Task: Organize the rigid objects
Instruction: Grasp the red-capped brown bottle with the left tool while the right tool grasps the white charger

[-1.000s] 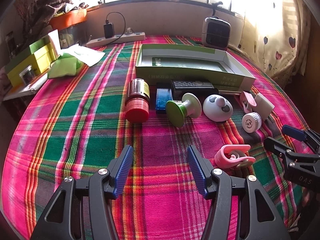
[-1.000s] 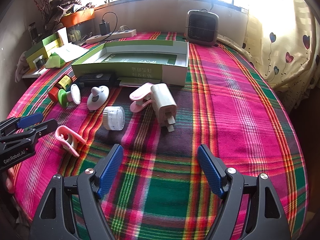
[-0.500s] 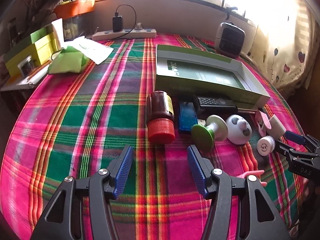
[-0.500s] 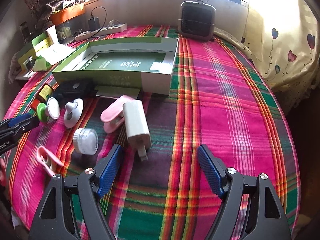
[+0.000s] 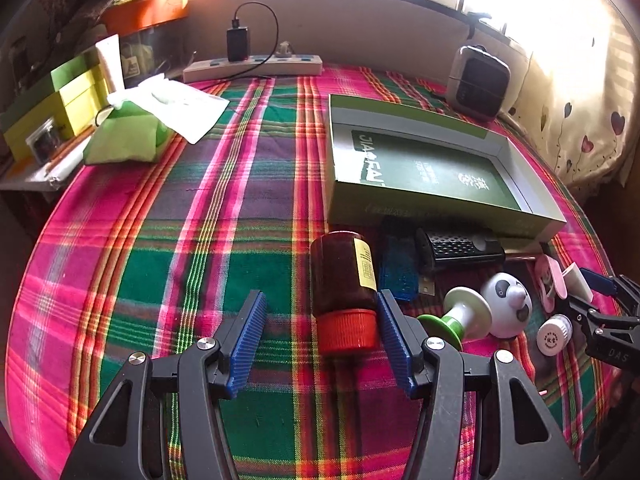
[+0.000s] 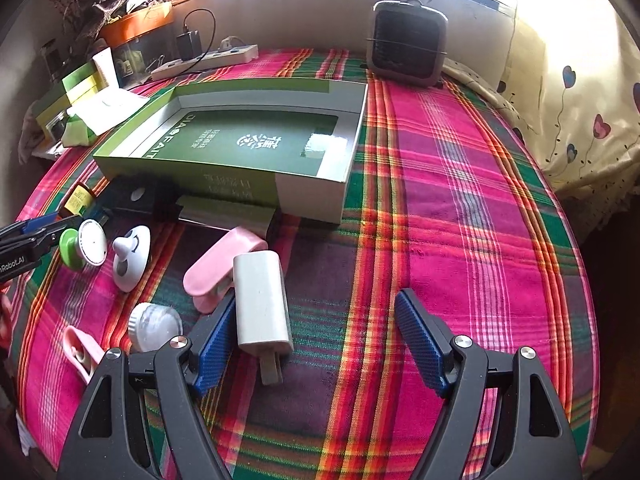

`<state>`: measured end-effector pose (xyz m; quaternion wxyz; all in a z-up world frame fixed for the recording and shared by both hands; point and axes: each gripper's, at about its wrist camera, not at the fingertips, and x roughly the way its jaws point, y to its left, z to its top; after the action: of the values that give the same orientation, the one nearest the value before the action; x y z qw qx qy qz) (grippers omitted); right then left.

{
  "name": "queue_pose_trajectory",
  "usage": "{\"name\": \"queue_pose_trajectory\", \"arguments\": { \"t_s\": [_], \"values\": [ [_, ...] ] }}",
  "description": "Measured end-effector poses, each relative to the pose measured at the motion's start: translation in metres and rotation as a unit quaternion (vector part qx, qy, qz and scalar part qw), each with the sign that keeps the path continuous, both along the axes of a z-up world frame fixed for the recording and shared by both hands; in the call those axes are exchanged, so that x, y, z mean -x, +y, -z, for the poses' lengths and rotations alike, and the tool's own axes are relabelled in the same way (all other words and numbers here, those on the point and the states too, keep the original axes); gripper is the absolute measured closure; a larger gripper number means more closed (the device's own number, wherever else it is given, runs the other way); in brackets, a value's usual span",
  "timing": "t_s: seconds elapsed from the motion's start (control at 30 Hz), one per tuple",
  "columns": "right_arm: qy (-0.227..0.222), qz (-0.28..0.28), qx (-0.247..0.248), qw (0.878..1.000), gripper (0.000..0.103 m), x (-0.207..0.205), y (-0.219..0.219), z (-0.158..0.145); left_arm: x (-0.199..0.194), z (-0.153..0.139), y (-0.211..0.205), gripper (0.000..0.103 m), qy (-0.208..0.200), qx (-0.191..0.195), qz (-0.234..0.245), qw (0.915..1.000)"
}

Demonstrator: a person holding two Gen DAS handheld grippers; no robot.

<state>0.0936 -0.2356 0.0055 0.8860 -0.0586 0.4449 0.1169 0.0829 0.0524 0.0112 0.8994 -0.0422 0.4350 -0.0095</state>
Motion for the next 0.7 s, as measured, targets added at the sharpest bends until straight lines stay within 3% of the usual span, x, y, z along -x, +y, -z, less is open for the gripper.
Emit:
{"name": "queue_pose_trajectory", "arguments": {
  "t_s": [0.13,0.2,0.3,0.47,0.7],
  "values": [
    [-0.002,-0.004,-0.002,1.0,0.026,0.001,0.0,0.0,-0.001,0.0,0.0,0.048,0.0,-0.001,0.0,1.0],
    [-0.004,-0.006,-0.003,1.0,0.032,0.002,0.001,0.0,-0.001,0.0,0.001,0.048,-0.001,0.004,-0.001,1.0],
    [-0.009,-0.013,-0.005,1.0,0.043,0.003,0.003,-0.002,-0.001,0.0,0.004,0.049,-0.003,0.01,-0.006,0.9999],
    [-0.012,-0.017,-0.008,1.0,0.063,0.007,0.004,-0.003,0.0,-0.001,0.009,0.06,-0.003,0.012,-0.015,0.9998],
    [-0.013,-0.011,-0.011,1.0,0.081,0.007,0.001,-0.004,0.0,-0.001,0.014,0.072,-0.003,0.014,-0.024,0.9996]
  ]
}}
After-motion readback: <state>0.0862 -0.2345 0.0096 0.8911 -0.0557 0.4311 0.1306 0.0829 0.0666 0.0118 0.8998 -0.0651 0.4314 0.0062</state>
